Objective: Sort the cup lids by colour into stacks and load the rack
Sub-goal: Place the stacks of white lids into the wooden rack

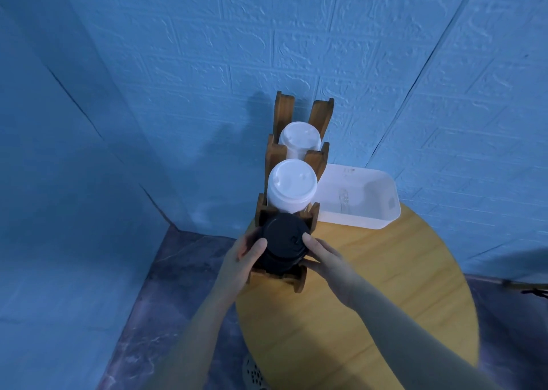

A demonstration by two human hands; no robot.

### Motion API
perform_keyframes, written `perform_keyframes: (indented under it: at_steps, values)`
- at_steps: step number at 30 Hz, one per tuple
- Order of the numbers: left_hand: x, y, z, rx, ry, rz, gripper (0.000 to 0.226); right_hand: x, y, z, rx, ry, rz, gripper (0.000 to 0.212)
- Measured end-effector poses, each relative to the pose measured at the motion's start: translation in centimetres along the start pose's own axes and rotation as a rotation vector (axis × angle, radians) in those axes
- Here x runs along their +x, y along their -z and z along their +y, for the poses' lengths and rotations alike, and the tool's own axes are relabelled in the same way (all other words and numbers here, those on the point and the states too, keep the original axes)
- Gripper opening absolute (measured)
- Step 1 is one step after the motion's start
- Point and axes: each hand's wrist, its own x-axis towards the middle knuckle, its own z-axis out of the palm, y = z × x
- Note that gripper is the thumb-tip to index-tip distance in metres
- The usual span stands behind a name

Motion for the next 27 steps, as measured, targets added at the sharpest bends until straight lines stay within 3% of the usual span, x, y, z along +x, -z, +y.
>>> perform_keyframes:
  at_steps: [3, 6, 11, 15, 18, 23, 27]
  values:
    - [0.0, 0.0, -0.3, -0.019, 0.0, 0.016, 0.055, -0.1, -0.3, 0.2, -0.03, -0.031, 0.048, 0.089]
    - [0.0, -0.4, -0.2, -0.054, -0.03, 0.023, 0.048, -0.3, -0.4, 0.4, -0.062, 0.011, 0.088, 0.073]
    - [-0.4, -0.9, -0.8, -0.031, -0.067, 0.011, 0.079, -0.9, -0.8, 0.7, -0.084, 0.081, 0.119, 0.072]
    - [-0.4, -1.3, -1.0, -0.076, -0.084, 0.094, 0.067, -1.4, -1.0, 0.6, -0.095, 0.122, 0.103, 0.049]
    - [-0.3, -1.4, -1.1, -0.064, -0.085, 0.156, 0.066, -1.8, -1.0, 0.4, -0.066, 0.157, 0.109, 0.051]
    - [0.0, -1.5, -1.0, -0.003, -0.088, 0.122, 0.063, -1.6, -1.3, 0.1, -0.018, 0.171, 0.17, 0.052]
    - [0.1, -1.1, -1.1, 0.014, -0.075, 0.096, 0.043, -1.5, -1.5, -0.2, -0.037, 0.168, 0.183, 0.043]
